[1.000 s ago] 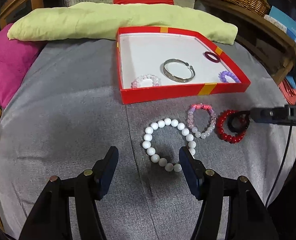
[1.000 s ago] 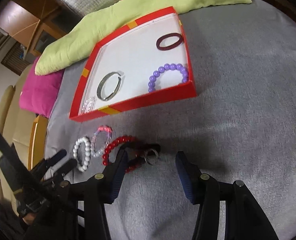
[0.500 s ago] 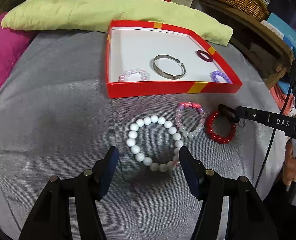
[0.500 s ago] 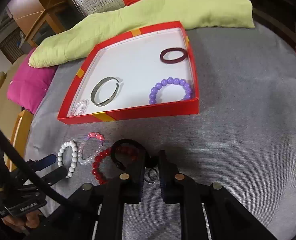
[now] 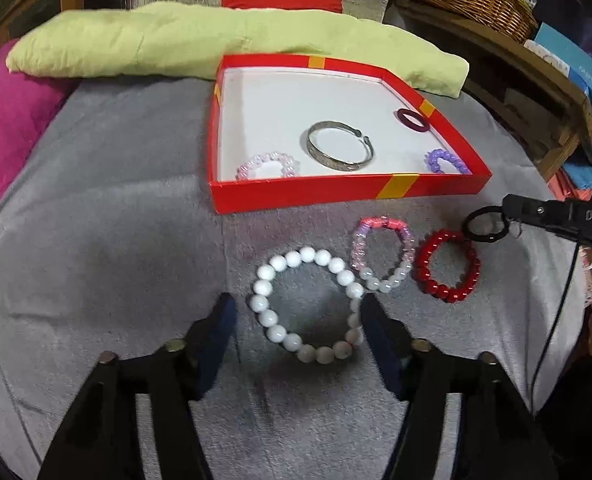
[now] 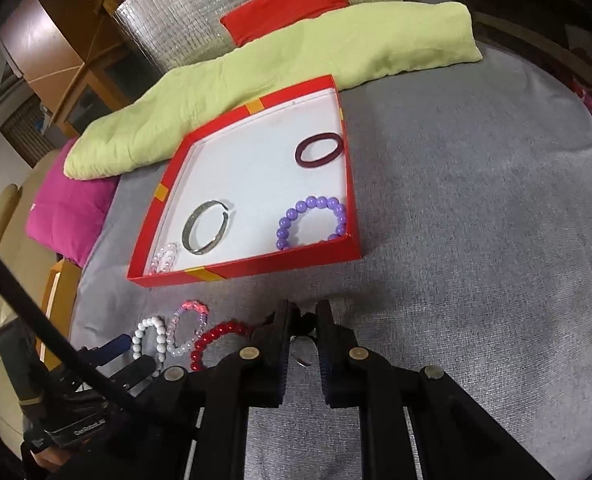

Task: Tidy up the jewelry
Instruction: 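Grasp white pearl bracelet with left tool while right tool grasps black hair tie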

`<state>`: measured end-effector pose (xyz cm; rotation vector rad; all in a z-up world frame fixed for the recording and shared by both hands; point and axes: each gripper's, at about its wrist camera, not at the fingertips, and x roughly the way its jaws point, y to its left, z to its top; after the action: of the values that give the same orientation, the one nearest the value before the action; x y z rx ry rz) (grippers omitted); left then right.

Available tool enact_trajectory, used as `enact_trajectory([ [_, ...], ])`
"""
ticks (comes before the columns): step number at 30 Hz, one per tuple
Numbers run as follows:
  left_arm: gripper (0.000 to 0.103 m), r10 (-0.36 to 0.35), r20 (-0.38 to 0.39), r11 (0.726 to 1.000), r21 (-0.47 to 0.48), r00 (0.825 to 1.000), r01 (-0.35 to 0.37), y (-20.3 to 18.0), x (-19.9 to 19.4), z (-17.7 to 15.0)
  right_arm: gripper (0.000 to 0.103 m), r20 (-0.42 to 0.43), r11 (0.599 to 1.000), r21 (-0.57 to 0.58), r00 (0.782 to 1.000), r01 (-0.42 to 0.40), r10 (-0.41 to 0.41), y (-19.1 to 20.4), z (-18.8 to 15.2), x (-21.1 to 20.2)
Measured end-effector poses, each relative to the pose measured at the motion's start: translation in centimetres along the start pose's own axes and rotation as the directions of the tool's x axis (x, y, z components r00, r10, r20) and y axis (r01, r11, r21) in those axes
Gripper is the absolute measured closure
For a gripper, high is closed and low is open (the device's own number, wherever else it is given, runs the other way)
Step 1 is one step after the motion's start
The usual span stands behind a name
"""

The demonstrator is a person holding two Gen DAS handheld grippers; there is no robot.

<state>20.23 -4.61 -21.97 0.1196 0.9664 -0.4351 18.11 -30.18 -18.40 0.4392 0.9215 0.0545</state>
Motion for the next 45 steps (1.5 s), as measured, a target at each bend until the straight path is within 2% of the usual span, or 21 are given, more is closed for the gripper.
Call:
enact_trajectory([
  [2,0.066,-0.009,0.007,1.0,-0.005,1.0,0.009,0.3,0.0,0.1,0.089,-0.003,1.0,0.005,1.0,0.002,-0.002,0.0,0.0,0.1],
  [5,0.069,0.0,0.008,1.0,0.011,1.0,0.0,0.2,0.1,0.1,0.089,-0.013,1.0,0.01,1.0,0.002,-0.002,-0.1,-0.1,0.3],
  [10,0.088,0.006,0.002,1.0,0.029,1.0,-0.006,0.2,0.4,0.2,0.089,-0.006,1.0,0.013,1.0,-0.007,0.007,-0.1,-0.1,0.2],
  [16,0.091,0.001,0.009,0.999,0.038,1.0,-0.001,0.1,0.3,0.2,0.089,-0.002,0.999,0.007,0.999,-0.036,0.036,0.3,-0.2,0.2],
  [17,0.095,0.002,0.015,0.999,0.038,1.0,-0.002,0.1,0.1,0.3,0.089,0.005,0.999,0.005,0.999,-0.047,0.047,0.4,-0.3,0.0],
  [25,0.095,-0.019,0.118,1.0,0.014,0.993,0.017,0.4,-2.2,1.1,0.089,0.097,0.99,-0.049,0.986,-0.132,0.137,2.0,-0.3,-1.9],
  [37,0.095,-0.081,0.301,0.996,0.071,0.95,0.062,-0.8,-6.1,2.4,0.089,0.156,0.983,-0.065,0.971,-0.173,0.182,2.7,0.2,-2.6],
  [40,0.095,-0.082,0.33,0.995,0.079,0.94,0.06,-1.1,-6.6,2.9,0.089,0.167,0.982,-0.064,0.968,-0.18,0.188,3.0,0.4,-2.7],
  [45,0.095,-0.08,0.345,0.996,0.063,0.935,0.062,-1.1,-6.7,4.1,0.089,0.198,0.984,-0.059,0.964,-0.168,0.176,3.2,1.3,-2.4],
])
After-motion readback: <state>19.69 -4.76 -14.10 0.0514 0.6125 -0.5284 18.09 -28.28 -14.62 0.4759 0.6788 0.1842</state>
